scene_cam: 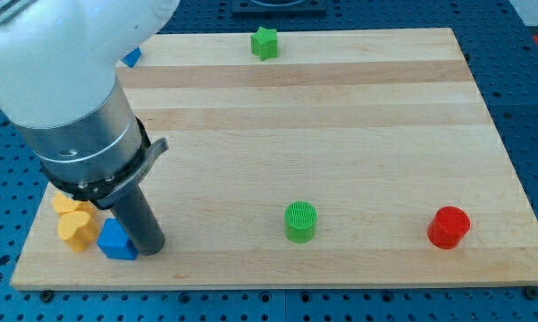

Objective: Push the blue triangle down a bit

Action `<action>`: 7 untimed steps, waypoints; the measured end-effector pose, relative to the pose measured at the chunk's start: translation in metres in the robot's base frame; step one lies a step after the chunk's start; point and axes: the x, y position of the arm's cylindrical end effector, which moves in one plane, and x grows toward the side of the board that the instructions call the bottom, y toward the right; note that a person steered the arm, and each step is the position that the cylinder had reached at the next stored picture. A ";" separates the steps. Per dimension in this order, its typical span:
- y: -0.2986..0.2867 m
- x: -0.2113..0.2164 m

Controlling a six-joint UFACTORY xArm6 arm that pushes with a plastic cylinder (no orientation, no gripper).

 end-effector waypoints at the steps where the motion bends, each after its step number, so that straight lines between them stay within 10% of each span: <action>1: -0.014 0.000; 4: -0.003 -0.031; 7: 0.023 -0.219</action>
